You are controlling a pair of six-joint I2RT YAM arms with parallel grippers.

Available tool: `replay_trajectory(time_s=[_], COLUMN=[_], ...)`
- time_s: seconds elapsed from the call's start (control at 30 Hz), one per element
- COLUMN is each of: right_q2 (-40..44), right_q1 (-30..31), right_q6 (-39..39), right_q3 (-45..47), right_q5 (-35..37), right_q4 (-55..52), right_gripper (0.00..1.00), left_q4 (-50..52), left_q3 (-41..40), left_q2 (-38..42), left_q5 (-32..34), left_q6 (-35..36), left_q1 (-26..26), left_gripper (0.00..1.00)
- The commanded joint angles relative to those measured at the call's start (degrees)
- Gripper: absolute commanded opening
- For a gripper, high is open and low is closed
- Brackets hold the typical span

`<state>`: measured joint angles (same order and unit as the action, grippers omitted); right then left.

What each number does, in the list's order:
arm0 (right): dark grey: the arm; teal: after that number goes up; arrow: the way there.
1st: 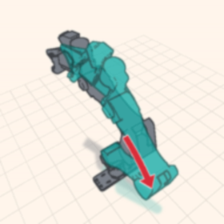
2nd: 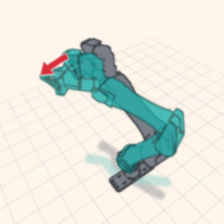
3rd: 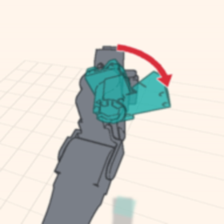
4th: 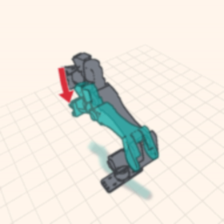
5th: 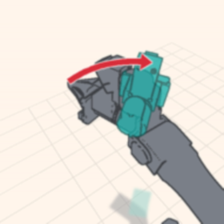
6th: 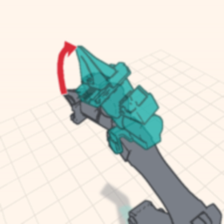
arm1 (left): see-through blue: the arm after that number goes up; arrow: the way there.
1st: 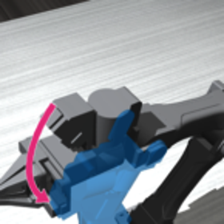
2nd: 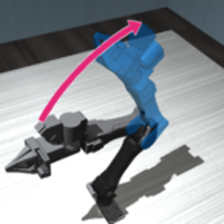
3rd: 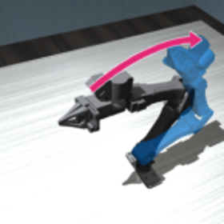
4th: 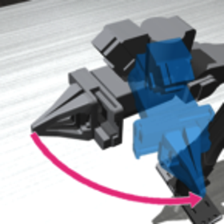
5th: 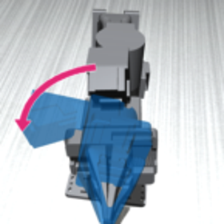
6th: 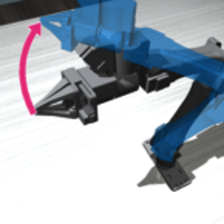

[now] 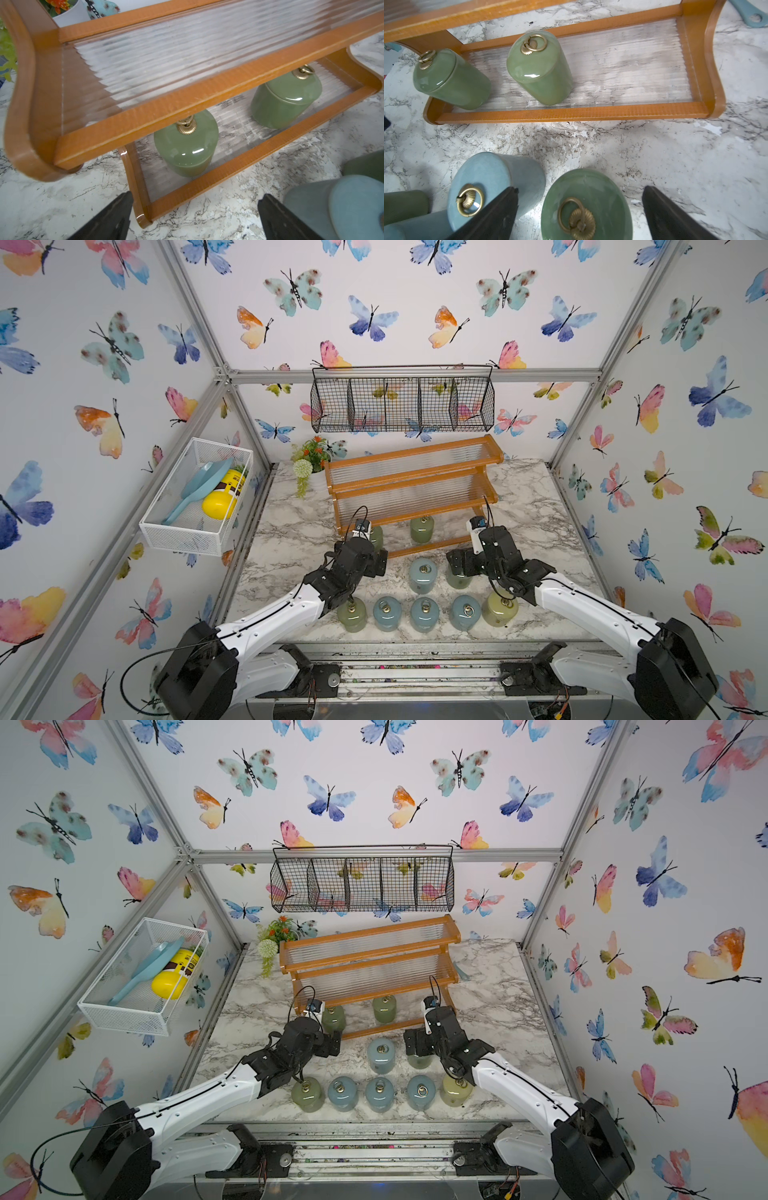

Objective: Remove the tea canisters from the shelf
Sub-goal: Place the tea canister at the center of the board, then pick up the tea canister from the shelf.

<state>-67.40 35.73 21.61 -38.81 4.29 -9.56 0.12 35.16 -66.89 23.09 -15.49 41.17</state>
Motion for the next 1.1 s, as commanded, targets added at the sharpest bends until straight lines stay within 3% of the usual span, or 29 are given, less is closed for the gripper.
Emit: replay_trajectory(time_s=[0.0,1.07], right_q2=[1.13,2.47], right_q1=[0.05,0.0], right_q6=[0.27,0.1], right_q3=[-0.74,0.31], right_q5=[0.99,0.87], right_q4=[-1.35,-1.86], right_gripper=[0.99,0.99], left_q4=[-3.67,-10.14], left_q3=[1.76,8.6], left_q2=[-1.83,-18.17], left_q5=[3.54,5.0], left_q6=[-2.7,-6.97], left_q1=[-0.45,-0.82], left_gripper=[0.99,0.98])
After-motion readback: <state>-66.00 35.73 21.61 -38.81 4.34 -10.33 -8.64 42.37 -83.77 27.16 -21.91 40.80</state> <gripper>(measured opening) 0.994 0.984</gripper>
